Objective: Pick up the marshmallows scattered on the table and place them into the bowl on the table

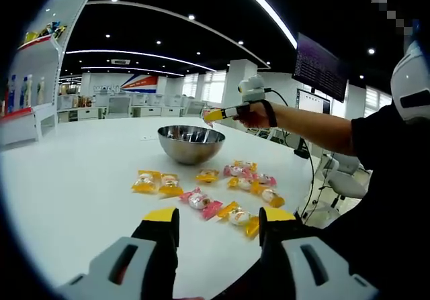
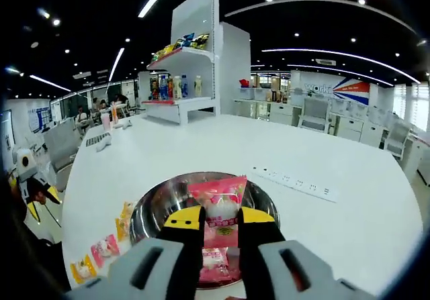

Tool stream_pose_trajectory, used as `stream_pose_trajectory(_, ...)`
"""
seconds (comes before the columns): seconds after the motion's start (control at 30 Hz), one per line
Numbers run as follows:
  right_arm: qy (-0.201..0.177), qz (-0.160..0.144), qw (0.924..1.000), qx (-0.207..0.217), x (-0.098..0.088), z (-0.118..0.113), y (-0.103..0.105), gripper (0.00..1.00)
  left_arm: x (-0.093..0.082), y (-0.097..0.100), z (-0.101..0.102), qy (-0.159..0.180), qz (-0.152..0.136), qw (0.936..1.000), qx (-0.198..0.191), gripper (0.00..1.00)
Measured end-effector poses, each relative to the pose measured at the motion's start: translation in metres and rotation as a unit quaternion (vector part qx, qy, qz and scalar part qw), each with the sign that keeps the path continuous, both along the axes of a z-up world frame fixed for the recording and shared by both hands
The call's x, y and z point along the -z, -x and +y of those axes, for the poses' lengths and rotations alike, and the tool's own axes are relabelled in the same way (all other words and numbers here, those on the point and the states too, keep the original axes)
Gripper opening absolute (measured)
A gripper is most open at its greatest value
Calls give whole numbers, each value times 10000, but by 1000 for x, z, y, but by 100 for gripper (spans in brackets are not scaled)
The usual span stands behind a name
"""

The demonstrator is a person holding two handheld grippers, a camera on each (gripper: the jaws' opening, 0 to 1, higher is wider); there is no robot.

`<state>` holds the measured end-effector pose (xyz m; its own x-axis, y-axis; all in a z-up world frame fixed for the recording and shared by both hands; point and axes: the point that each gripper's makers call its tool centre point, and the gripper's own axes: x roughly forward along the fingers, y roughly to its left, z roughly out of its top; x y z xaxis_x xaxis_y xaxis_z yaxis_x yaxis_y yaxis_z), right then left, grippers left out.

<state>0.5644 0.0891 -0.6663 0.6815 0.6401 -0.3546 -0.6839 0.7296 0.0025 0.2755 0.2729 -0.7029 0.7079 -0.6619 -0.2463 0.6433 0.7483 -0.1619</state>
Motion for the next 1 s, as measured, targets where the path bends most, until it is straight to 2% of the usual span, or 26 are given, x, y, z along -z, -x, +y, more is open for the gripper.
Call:
stream_pose_trajectory(0.23, -113, -103, 9995, 269, -1, 2, -10, 20, 0, 1, -4, -6, 7, 10000, 41, 48)
stream_pose_trajectory(0.77, -99, -94, 9997, 186, 4, 13, -11, 21, 2, 1, -6, -25, 63, 10000, 25, 47)
stream_pose_trajectory(0.83, -132, -84, 9997, 174, 3, 12, -11, 23, 3, 1, -6, -31, 69, 10000, 35, 47)
stream_pose_trajectory(1.0, -182, -132, 9997, 63, -2, 15, -8, 35, 3, 1, -8, -31, 72, 10000, 48, 47)
